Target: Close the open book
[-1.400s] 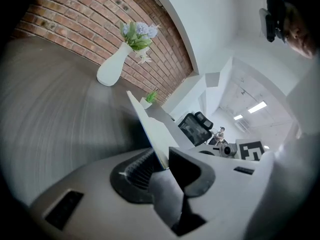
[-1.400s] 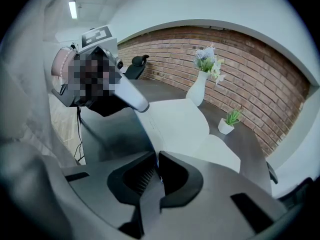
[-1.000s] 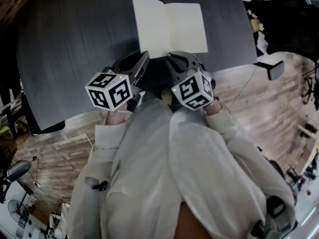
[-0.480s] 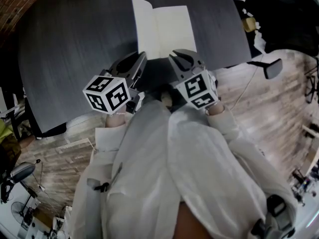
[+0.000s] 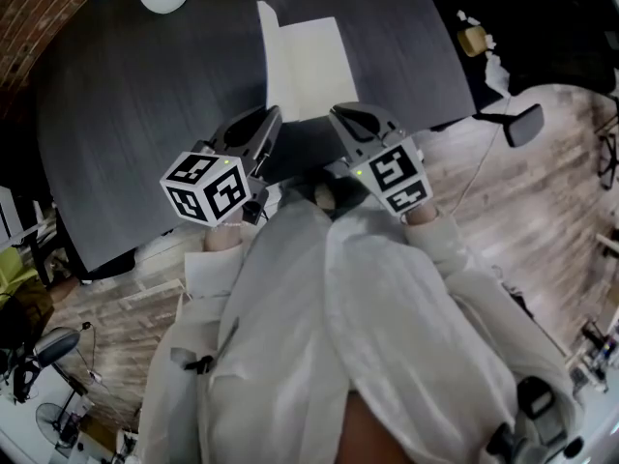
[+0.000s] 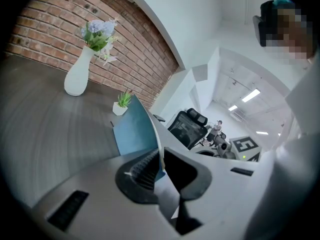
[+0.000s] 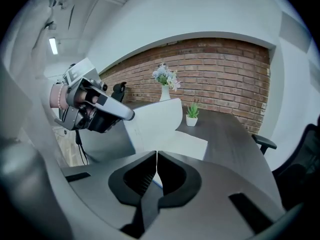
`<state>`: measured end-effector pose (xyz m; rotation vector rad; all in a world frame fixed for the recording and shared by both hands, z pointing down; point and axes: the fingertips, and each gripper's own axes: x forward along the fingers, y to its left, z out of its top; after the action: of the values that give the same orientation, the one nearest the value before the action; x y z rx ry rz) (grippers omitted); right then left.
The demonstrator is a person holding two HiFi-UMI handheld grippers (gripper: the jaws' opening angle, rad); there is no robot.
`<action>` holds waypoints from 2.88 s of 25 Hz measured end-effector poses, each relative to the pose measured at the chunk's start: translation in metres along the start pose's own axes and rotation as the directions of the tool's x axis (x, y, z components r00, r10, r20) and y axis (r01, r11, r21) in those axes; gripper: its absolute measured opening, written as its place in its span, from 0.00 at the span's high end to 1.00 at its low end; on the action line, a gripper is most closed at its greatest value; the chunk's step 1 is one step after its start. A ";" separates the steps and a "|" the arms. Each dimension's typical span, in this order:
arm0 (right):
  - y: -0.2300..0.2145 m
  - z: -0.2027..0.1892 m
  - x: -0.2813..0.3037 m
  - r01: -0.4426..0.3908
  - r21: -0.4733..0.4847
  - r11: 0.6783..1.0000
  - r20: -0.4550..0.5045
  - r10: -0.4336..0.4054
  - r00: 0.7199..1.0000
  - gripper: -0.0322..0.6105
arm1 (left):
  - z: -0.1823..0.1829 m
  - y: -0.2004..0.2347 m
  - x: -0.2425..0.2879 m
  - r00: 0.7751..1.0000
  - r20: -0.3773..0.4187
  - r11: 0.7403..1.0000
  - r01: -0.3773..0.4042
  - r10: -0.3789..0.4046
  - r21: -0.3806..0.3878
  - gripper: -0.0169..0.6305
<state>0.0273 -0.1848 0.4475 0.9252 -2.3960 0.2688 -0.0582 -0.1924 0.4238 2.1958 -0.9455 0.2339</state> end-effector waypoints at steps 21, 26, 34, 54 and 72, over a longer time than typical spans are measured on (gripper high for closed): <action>-0.036 -0.023 -0.035 0.011 0.245 0.969 0.087 -0.033 0.996 0.94 | -0.011 -0.034 0.060 0.988 -0.147 0.995 0.065 -0.054 0.074 0.93; -0.040 -0.029 -0.037 0.022 0.271 0.962 0.074 -0.044 0.996 0.94 | -0.015 -0.036 0.073 0.981 -0.187 0.993 0.076 -0.059 0.087 0.93; -0.049 -0.037 -0.040 0.035 0.307 0.951 0.071 -0.060 0.996 0.94 | -0.024 -0.039 0.089 0.969 -0.237 0.991 0.088 -0.063 0.097 0.93; -0.070 -0.070 -0.041 0.049 0.347 0.937 0.023 -0.061 0.998 0.94 | -0.053 -0.042 0.130 0.945 -0.324 0.992 0.083 -0.048 0.094 0.93; -0.080 -0.080 -0.037 0.050 0.388 0.920 0.018 -0.062 0.998 0.94 | -0.068 -0.038 0.149 0.928 -0.371 0.987 0.032 0.029 0.156 0.91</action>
<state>0.1372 -0.1938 0.4914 1.1762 -2.3813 0.7336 0.0816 -0.2115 0.5149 2.1856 -0.7303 0.7220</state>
